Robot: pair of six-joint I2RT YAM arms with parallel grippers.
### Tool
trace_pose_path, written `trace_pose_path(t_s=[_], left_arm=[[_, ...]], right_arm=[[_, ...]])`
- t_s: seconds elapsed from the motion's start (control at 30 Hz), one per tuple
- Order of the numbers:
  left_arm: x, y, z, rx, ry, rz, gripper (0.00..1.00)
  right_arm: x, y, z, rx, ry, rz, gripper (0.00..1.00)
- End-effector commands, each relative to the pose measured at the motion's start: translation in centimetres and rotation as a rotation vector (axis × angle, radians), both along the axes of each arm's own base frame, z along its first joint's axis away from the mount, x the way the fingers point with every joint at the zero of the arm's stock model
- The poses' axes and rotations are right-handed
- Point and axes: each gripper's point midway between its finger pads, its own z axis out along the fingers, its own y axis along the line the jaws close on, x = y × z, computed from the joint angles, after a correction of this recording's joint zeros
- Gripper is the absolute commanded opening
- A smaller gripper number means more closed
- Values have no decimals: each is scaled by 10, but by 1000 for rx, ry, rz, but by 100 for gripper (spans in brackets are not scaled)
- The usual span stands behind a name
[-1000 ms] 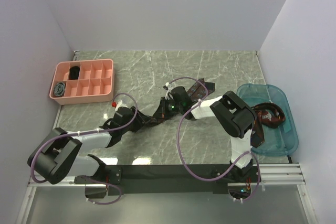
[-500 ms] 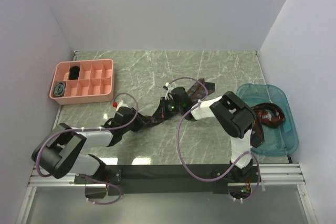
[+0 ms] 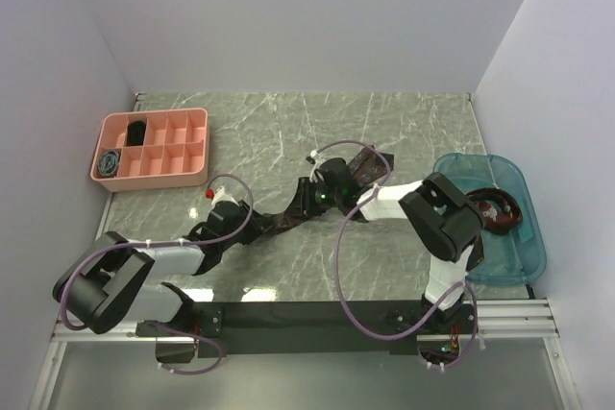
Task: Roll the ties
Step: Roll the tie
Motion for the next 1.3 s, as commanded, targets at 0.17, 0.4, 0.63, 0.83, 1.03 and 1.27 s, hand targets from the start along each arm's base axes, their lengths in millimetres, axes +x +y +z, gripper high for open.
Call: trace_pose_path(t_s=[0.17,0.4,0.63,0.83,1.03,1.27], left_arm=[[-2,12,-5,61,-13,32,1],[1,14,6,103,-5,75,1],[-2,20,5,173,60,102,1],[-2,24,14,253,108,119,1],[-1,25,28,306,139,114,1],[0,22,31,312,94,68,1]], right_arm=[[5,-6,36,25,-95,-13,29],[-3,0,21,-7,-94,14,29],[-8,7,39,-3,-154,11,29],[-17,5,43,-46,-312,18,42],[-21,-3,41,-171,-514,12,53],[-25,9,36,-159,-486,65,50]])
